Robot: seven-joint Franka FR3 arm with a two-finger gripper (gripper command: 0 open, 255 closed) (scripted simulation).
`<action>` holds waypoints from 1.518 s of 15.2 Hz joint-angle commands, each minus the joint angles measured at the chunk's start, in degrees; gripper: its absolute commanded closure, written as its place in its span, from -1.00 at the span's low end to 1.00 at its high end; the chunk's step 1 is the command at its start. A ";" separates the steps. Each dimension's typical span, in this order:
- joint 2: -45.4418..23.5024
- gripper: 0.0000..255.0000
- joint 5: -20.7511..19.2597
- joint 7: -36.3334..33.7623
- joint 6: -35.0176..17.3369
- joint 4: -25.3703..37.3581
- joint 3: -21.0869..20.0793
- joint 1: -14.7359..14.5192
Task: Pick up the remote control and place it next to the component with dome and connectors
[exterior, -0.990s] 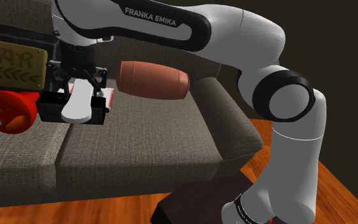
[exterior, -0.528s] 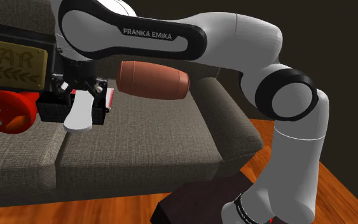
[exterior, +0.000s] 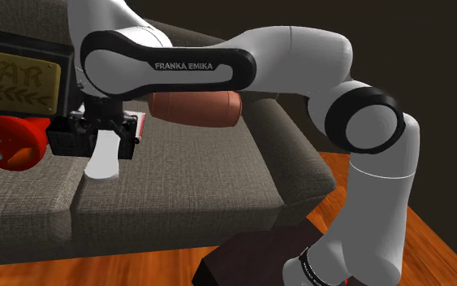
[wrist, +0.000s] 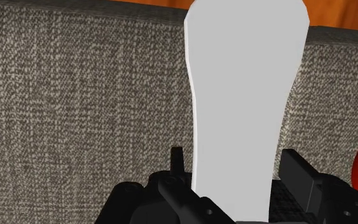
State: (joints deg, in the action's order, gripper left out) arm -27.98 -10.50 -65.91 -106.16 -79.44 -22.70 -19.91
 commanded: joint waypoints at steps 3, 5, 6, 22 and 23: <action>-0.57 1.00 -0.30 -0.22 -2.86 -2.29 0.17 0.12; -0.87 1.00 -0.45 -0.34 -4.23 -3.39 0.26 0.17; -1.04 1.00 -0.54 -0.40 -4.91 -3.91 0.30 0.19; -3.78 1.00 -1.85 -1.25 -12.20 -8.65 1.00 0.14; -3.78 1.00 -1.86 -1.25 -12.20 -8.65 0.99 0.14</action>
State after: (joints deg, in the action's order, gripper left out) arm -31.48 -12.31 -67.18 -118.23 -87.95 -21.83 -19.84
